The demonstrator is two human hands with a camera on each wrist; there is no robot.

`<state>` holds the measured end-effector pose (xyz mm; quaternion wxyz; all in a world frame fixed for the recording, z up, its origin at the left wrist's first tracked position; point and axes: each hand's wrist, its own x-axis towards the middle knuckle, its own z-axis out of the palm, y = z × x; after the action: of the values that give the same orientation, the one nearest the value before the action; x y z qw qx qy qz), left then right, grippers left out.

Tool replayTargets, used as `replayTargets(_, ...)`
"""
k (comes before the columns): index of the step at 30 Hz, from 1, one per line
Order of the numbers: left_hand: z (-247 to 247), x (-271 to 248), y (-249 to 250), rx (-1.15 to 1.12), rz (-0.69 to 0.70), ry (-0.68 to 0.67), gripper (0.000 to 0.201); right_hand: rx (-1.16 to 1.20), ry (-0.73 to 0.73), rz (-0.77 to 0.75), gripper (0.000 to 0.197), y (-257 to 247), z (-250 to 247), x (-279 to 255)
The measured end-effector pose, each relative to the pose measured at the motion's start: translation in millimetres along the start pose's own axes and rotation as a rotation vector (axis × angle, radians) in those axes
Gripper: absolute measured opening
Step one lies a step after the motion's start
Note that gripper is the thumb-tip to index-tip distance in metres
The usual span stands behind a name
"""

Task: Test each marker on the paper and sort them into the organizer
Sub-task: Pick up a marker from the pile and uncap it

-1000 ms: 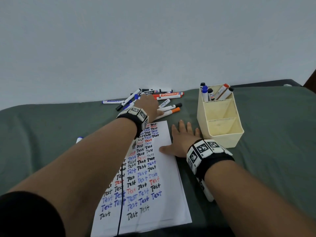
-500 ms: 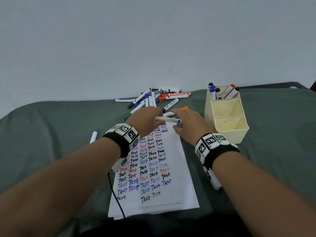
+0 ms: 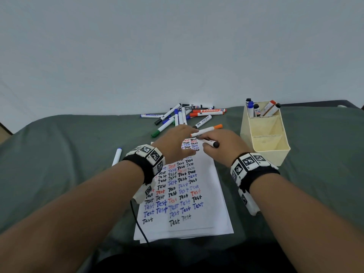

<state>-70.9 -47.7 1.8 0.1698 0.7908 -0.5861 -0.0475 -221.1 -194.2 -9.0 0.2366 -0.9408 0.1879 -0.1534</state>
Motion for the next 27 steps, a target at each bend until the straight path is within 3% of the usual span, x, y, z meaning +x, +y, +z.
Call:
replayTargets(4,4,4,-3,0.027,-0.009,-0.058,0.065,0.117,0.019,0.045,0.019,1,2,-2)
replayTargets(10,1,13,-1,0.040,-0.126,-0.136,0.025,0.072,0.056,-0.030,0.016,3,5,0)
replayTargets(15,-1,4,-5,0.076,-0.185,-0.209,0.025,-0.062,-0.012,0.017,0.027,9,8,8)
replayTargets(27,-8,0,-6,0.148,-0.131,-0.218,0.033,0.048,-0.053,0.076,0.014,13,13,9)
